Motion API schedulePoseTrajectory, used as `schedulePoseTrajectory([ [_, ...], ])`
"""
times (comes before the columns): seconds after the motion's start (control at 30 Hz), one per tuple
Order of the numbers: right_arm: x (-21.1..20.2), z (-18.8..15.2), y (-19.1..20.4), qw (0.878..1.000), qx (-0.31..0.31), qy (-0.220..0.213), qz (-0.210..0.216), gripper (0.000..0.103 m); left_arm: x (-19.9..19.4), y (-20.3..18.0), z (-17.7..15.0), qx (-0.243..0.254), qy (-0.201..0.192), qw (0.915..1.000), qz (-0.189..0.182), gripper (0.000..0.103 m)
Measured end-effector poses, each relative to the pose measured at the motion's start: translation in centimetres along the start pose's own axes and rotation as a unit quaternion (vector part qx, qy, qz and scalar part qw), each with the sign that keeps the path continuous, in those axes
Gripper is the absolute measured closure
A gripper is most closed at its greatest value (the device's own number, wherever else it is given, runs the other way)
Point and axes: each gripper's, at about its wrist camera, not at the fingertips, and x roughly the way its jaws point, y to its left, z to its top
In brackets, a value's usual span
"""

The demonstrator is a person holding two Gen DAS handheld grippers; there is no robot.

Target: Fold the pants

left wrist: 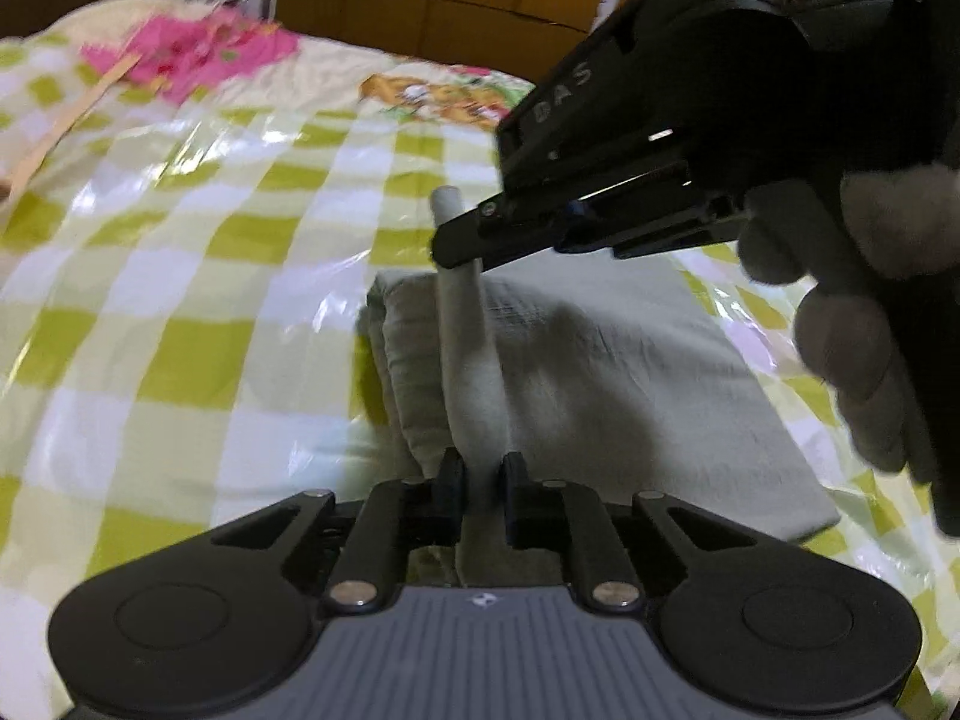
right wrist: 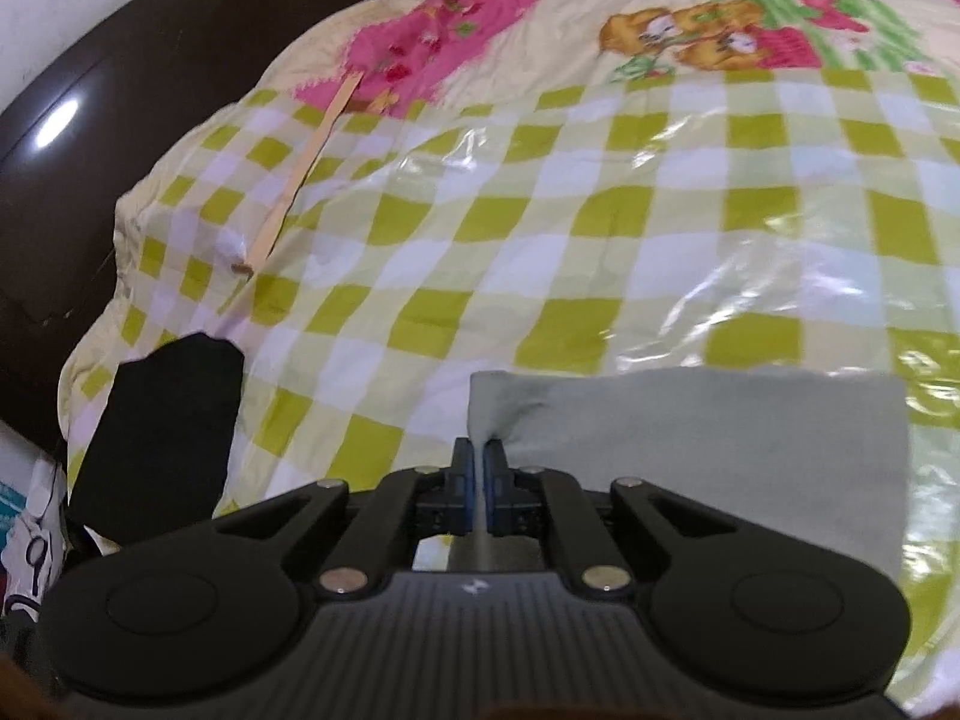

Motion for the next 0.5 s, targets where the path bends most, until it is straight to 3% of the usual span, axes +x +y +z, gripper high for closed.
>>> schedulePoseTrajectory([
  [0.3, 6.4, -1.6, 0.6, 0.999, -0.019, 0.050, 0.001, 0.095, -0.6, 1.0, -0.8, -0.014, 0.010, 0.9998, 0.013, 0.077],
  [0.5, 5.2, -1.7, 0.1, 0.998, -0.004, 0.047, 0.042, 0.088, -1.4, 0.7, -1.2, -0.016, 0.008, 0.9997, 0.018, 0.075],
])
